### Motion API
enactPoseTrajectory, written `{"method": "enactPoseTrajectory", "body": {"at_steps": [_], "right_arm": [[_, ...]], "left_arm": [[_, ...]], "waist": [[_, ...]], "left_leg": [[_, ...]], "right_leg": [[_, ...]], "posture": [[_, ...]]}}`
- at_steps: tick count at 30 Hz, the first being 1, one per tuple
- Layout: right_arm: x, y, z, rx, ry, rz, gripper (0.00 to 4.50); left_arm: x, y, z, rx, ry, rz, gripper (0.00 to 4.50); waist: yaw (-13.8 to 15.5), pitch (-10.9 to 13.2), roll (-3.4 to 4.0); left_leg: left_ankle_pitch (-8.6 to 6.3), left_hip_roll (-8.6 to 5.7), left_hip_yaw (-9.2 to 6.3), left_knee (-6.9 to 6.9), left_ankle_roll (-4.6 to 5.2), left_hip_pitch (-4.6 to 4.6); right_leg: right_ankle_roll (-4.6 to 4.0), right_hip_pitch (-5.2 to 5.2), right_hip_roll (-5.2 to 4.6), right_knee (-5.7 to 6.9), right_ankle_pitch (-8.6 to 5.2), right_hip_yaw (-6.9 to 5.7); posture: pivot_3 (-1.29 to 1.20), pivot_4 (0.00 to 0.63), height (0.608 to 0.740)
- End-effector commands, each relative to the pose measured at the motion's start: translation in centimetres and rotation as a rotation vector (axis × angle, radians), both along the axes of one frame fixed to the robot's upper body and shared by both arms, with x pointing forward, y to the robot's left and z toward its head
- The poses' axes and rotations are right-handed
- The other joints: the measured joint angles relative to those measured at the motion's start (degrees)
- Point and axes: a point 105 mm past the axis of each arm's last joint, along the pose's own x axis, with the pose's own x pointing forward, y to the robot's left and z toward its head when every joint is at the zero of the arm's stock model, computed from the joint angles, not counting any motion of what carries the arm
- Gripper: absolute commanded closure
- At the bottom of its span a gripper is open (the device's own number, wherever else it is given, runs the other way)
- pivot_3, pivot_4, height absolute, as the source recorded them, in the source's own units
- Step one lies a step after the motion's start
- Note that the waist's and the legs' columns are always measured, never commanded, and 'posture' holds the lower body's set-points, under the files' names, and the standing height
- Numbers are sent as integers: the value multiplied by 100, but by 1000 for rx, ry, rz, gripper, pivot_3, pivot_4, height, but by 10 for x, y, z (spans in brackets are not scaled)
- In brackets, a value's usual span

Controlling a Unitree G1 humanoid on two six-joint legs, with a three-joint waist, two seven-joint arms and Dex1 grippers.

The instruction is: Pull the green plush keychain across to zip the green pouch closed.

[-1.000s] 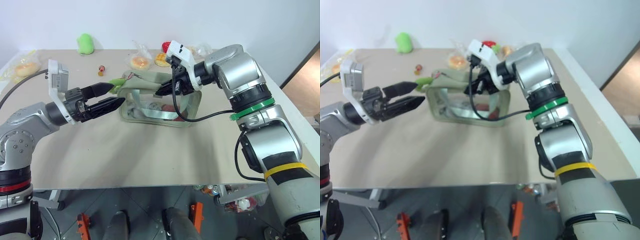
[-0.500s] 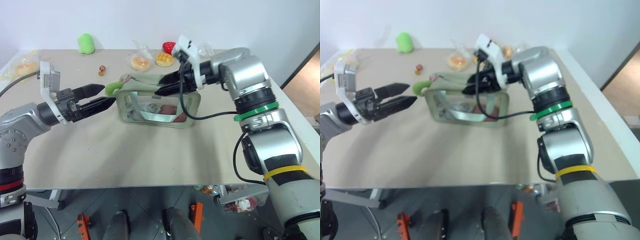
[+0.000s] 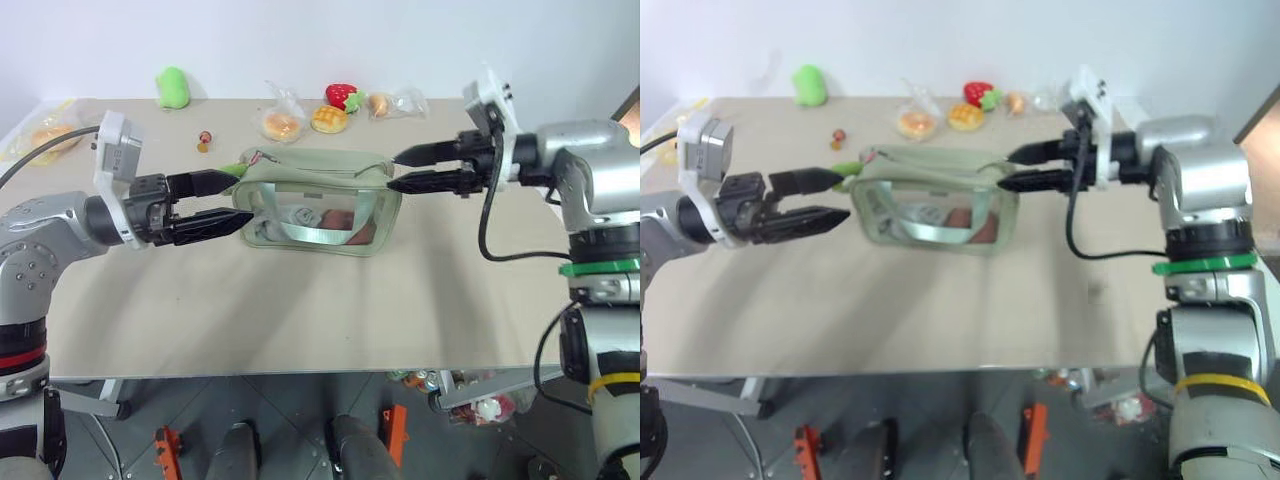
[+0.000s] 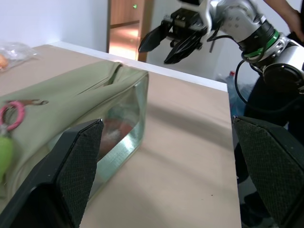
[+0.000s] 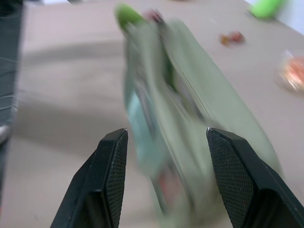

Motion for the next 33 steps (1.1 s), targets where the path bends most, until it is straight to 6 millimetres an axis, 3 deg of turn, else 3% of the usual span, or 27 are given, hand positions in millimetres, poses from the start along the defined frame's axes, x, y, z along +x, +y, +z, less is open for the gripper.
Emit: {"method": "enactPoseTrajectory", "body": {"at_steps": [1,5,12,20,28,33], "right_arm": [[0,-14,1,-3,-47,-60,1803],[8,-16,-13,-10,-23,-102,1803],[26,-9,-20,32,4,-151,1803],[27,4,-22,29,7,-96,1803],[30,13,-19,57,-3,-84,4350],[27,13,-19,57,-2,-72,4473]], "left_arm": [[-4,-3,10,6,-46,-25,0],[-1,-2,7,14,-37,-22,0],[3,1,8,-2,-35,0,0],[5,13,5,-21,-19,59,0],[17,26,8,-91,0,146,0],[26,34,7,-135,16,199,0]], "waist": [[-3,0,0],[-13,3,5],[-12,3,4],[-4,3,6],[-3,4,6],[-2,4,6]], "left_leg": [[0,0,-1,0,0,1],[0,0,1,0,1,1],[1,0,1,5,1,-1],[0,0,0,3,1,-4],[1,0,-2,8,2,-2],[1,0,-2,8,2,-2]], "right_leg": [[0,0,0,0,0,0],[0,-1,0,1,1,3],[1,1,1,0,2,3],[7,1,1,0,-1,3],[3,4,2,1,3,2],[5,3,3,2,4,2]], "posture": [[0,150,740],[0,150,740],[0,150,740],[0,150,740],[0,150,740],[0,150,740]]}}
